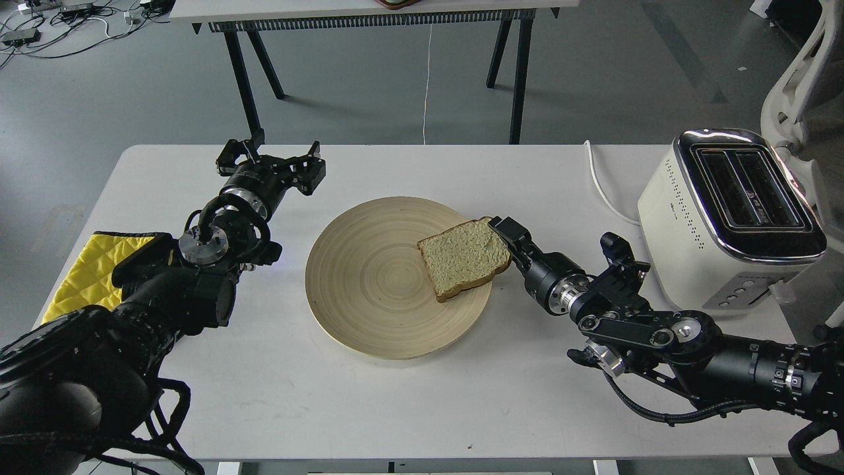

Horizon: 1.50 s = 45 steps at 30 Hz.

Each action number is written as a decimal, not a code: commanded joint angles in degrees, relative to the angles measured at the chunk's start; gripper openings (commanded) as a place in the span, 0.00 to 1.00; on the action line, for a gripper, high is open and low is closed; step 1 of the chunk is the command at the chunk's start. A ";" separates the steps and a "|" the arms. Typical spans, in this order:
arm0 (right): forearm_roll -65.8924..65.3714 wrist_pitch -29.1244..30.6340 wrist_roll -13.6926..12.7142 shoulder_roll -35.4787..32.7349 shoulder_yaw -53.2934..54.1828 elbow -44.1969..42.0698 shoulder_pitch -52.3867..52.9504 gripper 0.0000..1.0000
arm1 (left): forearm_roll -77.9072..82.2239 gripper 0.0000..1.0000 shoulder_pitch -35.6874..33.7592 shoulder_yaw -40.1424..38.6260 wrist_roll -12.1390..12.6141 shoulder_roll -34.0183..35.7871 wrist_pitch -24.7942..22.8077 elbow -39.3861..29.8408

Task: Put bread in toaster with right arm
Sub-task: 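Reach the open right gripper to the bread slice edge on the plate, then close the right gripper on the bread slice edge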

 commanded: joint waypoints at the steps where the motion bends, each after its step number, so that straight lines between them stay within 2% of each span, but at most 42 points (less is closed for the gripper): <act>1: -0.09 0.00 0.09 0.09 -0.05 0.11 0.00 0.70 | 0.04 1.00 0.00 0.00 0.00 0.00 0.00 0.00; 13: -0.26 0.00 0.00 0.70 -0.05 0.03 -0.18 0.64 | 0.04 1.00 0.00 0.00 0.00 0.00 0.00 0.00; 19: -0.26 0.00 0.00 0.70 -0.05 0.03 -0.35 0.48 | -0.04 1.00 0.00 0.00 0.00 0.00 0.00 0.00; 45: -0.17 0.00 0.35 0.62 -0.05 0.55 -0.62 0.23 | -0.04 1.00 0.00 0.00 0.00 0.00 0.00 0.00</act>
